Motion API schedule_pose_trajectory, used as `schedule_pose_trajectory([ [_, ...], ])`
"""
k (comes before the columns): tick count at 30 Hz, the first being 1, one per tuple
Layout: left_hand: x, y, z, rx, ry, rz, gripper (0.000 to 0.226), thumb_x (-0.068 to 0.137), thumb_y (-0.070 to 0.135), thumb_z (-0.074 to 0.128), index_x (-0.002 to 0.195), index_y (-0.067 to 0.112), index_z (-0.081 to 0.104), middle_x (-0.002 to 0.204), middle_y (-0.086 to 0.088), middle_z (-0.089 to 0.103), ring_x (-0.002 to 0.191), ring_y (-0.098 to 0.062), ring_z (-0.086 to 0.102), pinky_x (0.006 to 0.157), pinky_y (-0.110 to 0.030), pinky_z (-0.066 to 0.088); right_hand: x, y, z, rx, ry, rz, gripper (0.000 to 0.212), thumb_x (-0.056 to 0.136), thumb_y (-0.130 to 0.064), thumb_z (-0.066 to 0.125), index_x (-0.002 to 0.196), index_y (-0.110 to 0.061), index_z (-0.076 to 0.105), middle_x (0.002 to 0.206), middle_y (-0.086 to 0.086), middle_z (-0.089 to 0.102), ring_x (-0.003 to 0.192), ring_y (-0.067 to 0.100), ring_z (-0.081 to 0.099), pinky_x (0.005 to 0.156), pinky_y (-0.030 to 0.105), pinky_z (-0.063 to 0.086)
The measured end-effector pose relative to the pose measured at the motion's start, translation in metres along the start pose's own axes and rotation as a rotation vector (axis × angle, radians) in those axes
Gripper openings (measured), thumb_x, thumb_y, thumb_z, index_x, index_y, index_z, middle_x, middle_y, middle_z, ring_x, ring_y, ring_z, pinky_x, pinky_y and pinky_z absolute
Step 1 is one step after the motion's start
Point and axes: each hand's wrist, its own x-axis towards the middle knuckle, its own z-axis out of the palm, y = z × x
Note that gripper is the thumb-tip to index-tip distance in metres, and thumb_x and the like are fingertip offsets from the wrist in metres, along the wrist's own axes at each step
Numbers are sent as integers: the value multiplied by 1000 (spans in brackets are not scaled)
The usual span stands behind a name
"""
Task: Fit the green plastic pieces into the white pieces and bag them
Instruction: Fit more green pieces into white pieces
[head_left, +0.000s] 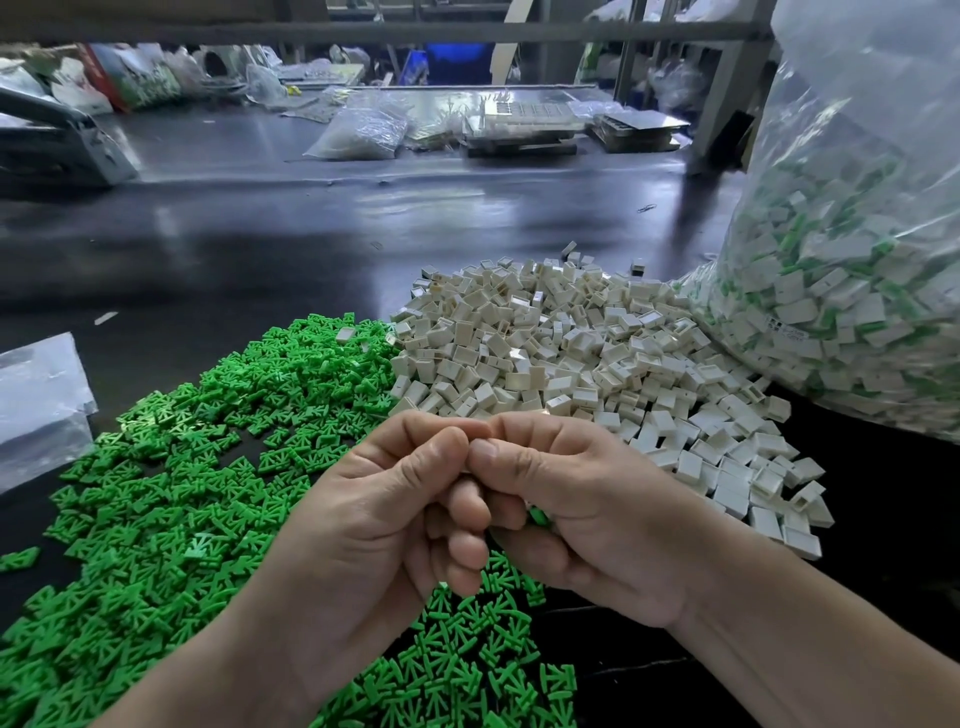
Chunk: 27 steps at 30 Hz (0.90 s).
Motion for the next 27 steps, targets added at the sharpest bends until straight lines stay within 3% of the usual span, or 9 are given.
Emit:
schedule_pose_trajectory([
  [3, 0, 0, 3, -14, 26, 2, 34, 63, 26, 90, 88, 13, 72, 56, -11, 63, 40, -17, 60, 36, -22, 48, 1, 1, 1, -3, -10, -9, 35, 92, -31, 63, 98, 3, 56, 68, 6, 50, 40, 9, 38, 32, 15, 27],
  [5, 0, -2, 6, -16, 58, 28, 18, 77, 27, 78, 88, 13, 73, 55, -10, 62, 39, -16, 59, 37, -22, 48, 1, 2, 1, -6, 10, -11, 47, 91, -32, 63, 105, 12, 52, 67, 5, 50, 40, 10, 38, 32, 16, 26],
  [7, 1, -4, 10, 13, 98, 64, 15, 83, 22, 64, 87, 13, 74, 56, -10, 61, 39, -15, 58, 37, -22, 48, 2, 1, 1, -14, 25, -23, 42, 92, -33, 61, 99, 8, 57, 64, 4, 52, 40, 10, 39, 32, 16, 25],
  [10, 3, -3, 10, 116, 97, 153, 12, 87, 19, 66, 95, 13, 73, 64, -15, 64, 46, -20, 62, 40, -26, 51, 4, -2, -1, 15, 20, -25, 30, 93, -34, 56, 79, -8, 57, 59, 6, 51, 38, 10, 40, 31, 16, 26],
  [15, 1, 6, -6, 456, 185, 290, 20, 80, 31, 67, 93, 17, 71, 72, -16, 67, 56, -27, 64, 47, -31, 51, 5, -8, -7, 347, -132, -53, 20, 88, -23, 51, 73, -11, 53, 61, 4, 50, 37, 6, 45, 30, 16, 32],
  [19, 0, 9, -22, 1004, 393, 396, 16, 83, 45, 60, 94, 36, 67, 81, 6, 72, 69, -11, 69, 55, -23, 57, 4, -19, -15, 560, -166, -154, 7, 82, -14, 57, 85, -11, 52, 76, 6, 59, 45, 9, 57, 31, 15, 38],
  [22, 2, 0, -24, 1620, 318, 402, 38, 84, 70, 44, 112, 48, 56, 94, 27, 58, 83, 5, 59, 61, -14, 49, 4, -20, -17, 506, -42, -136, 7, 85, -15, 59, 90, -10, 59, 78, 7, 58, 46, 9, 56, 29, 16, 38],
  [24, 6, -7, -19, 1824, 284, 350, 56, 84, 80, 32, 118, 42, 57, 102, 23, 53, 88, 3, 54, 70, -20, 45, 4, -19, -19, 457, 0, -104, 9, 85, -16, 62, 90, -12, 56, 75, 4, 58, 44, 7, 55, 29, 15, 37],
  [27, 11, -12, -11, 1963, 260, 421, 63, 84, 74, 37, 112, 27, 67, 101, 6, 63, 90, -16, 60, 75, -32, 50, 5, -18, -21, 386, 31, -55, 6, 87, -16, 60, 91, -14, 56, 70, -2, 56, 41, 3, 49, 30, 14, 35],
])
